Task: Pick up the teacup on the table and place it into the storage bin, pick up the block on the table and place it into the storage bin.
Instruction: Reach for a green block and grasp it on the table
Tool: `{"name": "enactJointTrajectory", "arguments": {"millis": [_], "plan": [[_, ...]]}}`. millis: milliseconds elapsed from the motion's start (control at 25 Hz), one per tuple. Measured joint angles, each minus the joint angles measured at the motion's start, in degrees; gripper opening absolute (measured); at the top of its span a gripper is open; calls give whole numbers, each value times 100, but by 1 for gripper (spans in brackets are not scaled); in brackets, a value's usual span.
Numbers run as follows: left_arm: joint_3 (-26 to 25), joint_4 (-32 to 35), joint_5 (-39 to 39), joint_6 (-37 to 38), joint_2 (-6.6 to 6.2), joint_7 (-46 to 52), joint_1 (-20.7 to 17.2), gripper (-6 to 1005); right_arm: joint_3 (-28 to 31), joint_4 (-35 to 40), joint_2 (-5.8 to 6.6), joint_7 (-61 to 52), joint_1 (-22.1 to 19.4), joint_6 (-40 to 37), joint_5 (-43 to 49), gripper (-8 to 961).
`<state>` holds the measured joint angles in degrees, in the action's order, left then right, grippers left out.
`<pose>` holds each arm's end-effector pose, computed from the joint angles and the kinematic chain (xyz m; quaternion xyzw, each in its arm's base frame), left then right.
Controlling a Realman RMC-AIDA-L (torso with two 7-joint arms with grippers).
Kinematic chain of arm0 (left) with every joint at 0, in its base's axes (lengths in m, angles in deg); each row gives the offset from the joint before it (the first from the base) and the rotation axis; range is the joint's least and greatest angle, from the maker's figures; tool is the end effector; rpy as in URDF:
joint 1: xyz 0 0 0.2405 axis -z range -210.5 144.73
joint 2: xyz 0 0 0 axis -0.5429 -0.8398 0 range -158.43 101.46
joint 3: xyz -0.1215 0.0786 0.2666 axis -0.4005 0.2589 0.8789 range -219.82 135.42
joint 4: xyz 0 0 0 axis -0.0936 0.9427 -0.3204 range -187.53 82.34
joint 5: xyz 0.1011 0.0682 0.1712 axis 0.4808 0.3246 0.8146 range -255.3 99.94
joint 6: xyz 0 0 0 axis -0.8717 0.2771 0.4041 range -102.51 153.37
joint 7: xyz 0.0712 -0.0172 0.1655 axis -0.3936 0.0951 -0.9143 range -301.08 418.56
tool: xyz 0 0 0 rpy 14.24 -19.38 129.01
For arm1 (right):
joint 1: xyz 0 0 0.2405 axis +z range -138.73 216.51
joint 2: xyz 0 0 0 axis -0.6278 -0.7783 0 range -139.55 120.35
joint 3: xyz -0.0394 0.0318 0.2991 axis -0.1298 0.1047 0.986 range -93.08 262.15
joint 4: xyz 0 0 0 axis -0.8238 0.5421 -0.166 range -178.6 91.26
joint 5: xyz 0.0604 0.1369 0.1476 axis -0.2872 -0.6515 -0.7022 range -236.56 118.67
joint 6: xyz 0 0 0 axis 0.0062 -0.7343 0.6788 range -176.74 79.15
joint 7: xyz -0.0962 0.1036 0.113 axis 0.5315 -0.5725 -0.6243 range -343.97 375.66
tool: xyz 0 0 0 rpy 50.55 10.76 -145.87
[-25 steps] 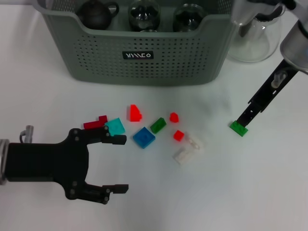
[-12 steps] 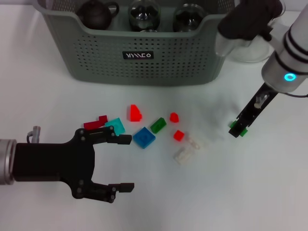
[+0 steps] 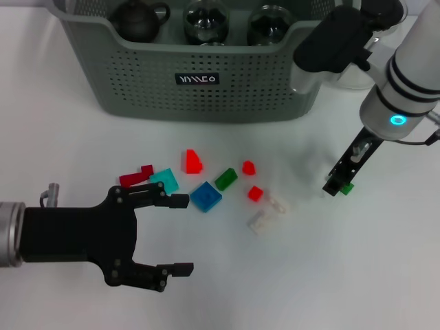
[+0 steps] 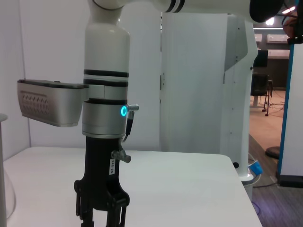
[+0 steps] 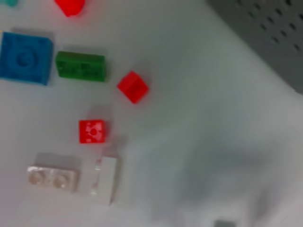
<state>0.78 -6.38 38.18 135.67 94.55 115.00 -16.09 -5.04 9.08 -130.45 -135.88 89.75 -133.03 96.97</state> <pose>-0.2919 0.2442 -0.0631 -0.9587 -0.0305 -0.2792 0.0459 0.2224 0.4045 -0.1156 -0.8917 0.2858 -0.3222 0.1395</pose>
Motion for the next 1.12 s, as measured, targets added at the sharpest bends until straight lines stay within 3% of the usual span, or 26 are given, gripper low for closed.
{"name": "enactJointTrajectory", "arguments": {"millis": [160, 600, 840, 1120], "plan": [[-1, -26, -3, -7, -5, -1, 0, 886, -104, 19, -1, -52, -26, 66, -66, 628], [0, -34, -26, -35, -8, -1, 0, 886, -179, -3, 0, -91, -66, 151, -70, 609], [-12, -39, -37, -42, -8, -1, -9, 885, -162, 14, 29, -81, -85, 119, -225, 539], [-36, -45, -46, -41, -8, -1, -9, 885, -155, 102, 44, -142, -167, 202, -168, 394]]}}
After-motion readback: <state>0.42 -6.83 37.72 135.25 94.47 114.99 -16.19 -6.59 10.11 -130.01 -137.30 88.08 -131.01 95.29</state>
